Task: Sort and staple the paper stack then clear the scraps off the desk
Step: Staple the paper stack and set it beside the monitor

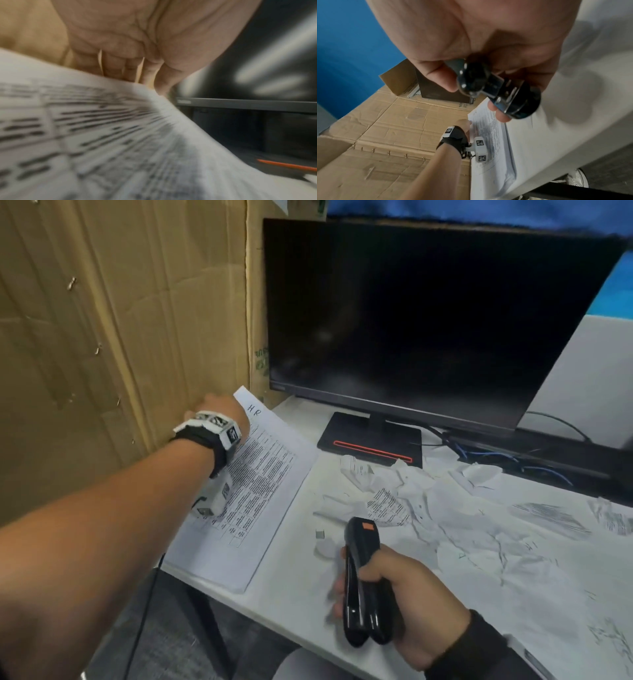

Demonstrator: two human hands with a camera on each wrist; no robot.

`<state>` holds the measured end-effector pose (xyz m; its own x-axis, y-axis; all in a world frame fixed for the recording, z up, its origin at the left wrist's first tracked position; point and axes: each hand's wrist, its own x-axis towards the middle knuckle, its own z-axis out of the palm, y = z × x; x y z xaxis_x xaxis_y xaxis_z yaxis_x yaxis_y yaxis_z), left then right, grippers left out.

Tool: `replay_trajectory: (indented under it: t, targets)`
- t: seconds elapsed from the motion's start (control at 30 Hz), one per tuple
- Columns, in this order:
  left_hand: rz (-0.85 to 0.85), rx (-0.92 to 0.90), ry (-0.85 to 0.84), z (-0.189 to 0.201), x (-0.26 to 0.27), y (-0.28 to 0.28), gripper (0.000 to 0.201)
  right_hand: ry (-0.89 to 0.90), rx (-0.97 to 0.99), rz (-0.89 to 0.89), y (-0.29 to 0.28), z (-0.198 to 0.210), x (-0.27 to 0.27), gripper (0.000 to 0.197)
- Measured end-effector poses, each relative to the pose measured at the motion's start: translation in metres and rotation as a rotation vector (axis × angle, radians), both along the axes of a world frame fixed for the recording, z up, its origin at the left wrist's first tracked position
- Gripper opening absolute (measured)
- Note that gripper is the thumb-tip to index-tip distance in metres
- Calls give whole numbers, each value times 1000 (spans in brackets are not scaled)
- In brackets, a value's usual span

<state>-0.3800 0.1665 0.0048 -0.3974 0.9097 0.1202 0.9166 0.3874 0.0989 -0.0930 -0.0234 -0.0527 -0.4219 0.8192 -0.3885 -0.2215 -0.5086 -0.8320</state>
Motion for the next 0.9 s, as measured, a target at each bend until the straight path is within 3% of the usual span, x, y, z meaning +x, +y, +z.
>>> replay_trajectory:
  t: [0.1, 0.2, 0.3, 0.4, 0.5, 0.73, 0.8, 0.9]
  targets:
    - [-140, -76, 71, -14, 41, -38, 51, 4, 8, -13, 5, 3, -2, 50]
    - [-325, -427, -51, -37, 67, -85, 79, -53, 31, -47, 11, 6, -3, 42]
    - [-400, -611, -89, -47, 61, -99, 83, -120, 64, -59, 14, 9, -4, 37]
    - [-421, -599, -102, -42, 53, -99, 86, -136, 59, -103, 15, 13, -4, 17]
    - [-470, -617, -57, -41, 55, -104, 88, -146, 53, -128, 13, 14, -2, 26]
    - [-473, -618, -22, -31, 62, -107, 85, -125, 12, -184, 7, 14, 2, 10]
    - [-452, -536, -76, -22, 63, -110, 74, -108, -8, -211, 5, 13, 3, 11]
    - [-467, -155, -306, -13, 82, -131, 59, -78, -12, -235, 3, 10, 6, 21]
